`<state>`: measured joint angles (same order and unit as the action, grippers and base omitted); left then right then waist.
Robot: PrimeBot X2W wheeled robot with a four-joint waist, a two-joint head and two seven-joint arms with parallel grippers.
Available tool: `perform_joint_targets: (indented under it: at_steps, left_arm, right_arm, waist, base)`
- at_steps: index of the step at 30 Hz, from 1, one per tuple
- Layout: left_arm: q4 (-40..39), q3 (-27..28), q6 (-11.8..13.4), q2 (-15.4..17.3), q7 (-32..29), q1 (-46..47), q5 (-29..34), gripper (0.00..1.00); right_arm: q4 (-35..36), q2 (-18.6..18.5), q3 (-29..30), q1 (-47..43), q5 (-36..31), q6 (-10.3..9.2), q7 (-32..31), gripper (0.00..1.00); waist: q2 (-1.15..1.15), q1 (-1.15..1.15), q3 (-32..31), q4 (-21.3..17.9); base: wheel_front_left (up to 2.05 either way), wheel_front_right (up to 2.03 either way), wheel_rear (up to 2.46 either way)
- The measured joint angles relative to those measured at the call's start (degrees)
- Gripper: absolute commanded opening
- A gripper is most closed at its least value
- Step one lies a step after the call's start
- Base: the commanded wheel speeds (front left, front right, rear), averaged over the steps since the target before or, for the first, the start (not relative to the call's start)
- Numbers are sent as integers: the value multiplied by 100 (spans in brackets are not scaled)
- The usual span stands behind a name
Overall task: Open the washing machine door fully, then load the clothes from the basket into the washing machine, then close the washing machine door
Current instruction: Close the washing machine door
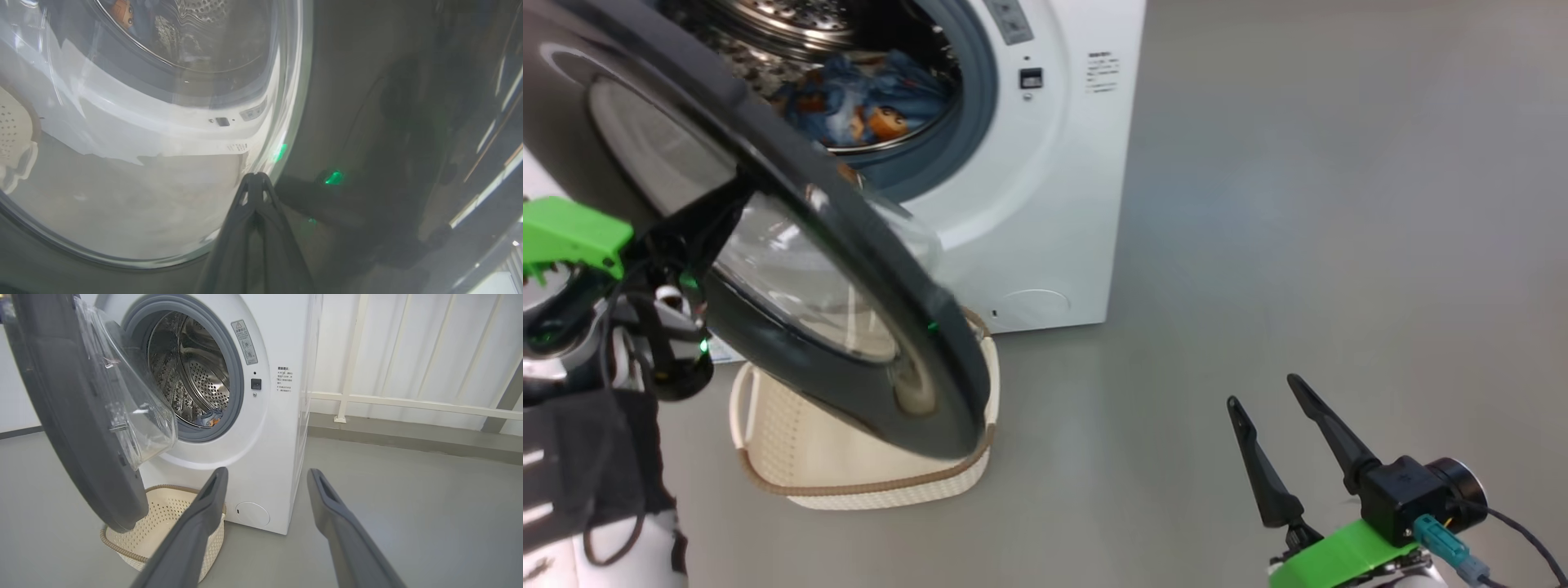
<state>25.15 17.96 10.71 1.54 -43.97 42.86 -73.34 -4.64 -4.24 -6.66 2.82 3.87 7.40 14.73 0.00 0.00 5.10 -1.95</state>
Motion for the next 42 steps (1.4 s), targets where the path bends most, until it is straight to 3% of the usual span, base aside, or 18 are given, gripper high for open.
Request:
perform_joint_targets:
  at_steps: [17, 26, 31, 32, 34, 35, 36, 42]
  left_arm:
    - [1270, 44, -806, 12, 948, 839, 157, 0]
    - [1805, -14, -1200, 79, 1368, 1105, 391, 0]
    - [1912, -241, -1249, 343, 1474, 1113, 727, 0]
    - [1900, -404, -1270, 438, 1474, 1096, 931, 25]
    - [1813, -632, -1358, 589, 1495, 989, 1266, 56]
    - [1748, -725, -1359, 643, 1536, 894, 1372, 83]
    - [1659, -831, -1367, 684, 1601, 775, 1535, 100]
    - [747, -1597, -1450, 889, 2225, -296, 2674, 100]
  right_arm:
    - [-22, 9, 13, 196, 31, 0, 0, 100]
    - [-23, 16, 71, 196, 31, 0, 0, 100]
    - [-22, 27, 123, 196, 31, 0, 0, 100]
    - [-22, 27, 133, 195, 31, 0, 0, 100]
    - [-21, 29, 160, 192, 31, 0, 0, 100]
    - [-21, 29, 172, 190, 31, 0, 0, 100]
    - [-19, 27, 191, 187, 31, 0, 0, 100]
    - [22, 27, 369, 18, 20, 0, 0, 100]
  waist:
    - [0, 0, 219, -572]
    - [0, 0, 251, -498]
    - [0, 0, 216, -390]
    - [0, 0, 206, -369]
    - [0, 0, 181, -326]
    - [0, 0, 164, -306]
    - [0, 0, 150, -283]
    - [0, 0, 26, -89]
  base:
    - [0, 0, 0]
    - [0, 0, 0]
    - [0, 0, 0]
    - [0, 0, 0]
    - [0, 0, 0]
    - [0, 0, 0]
    - [0, 0, 0]
    - [0, 0, 0]
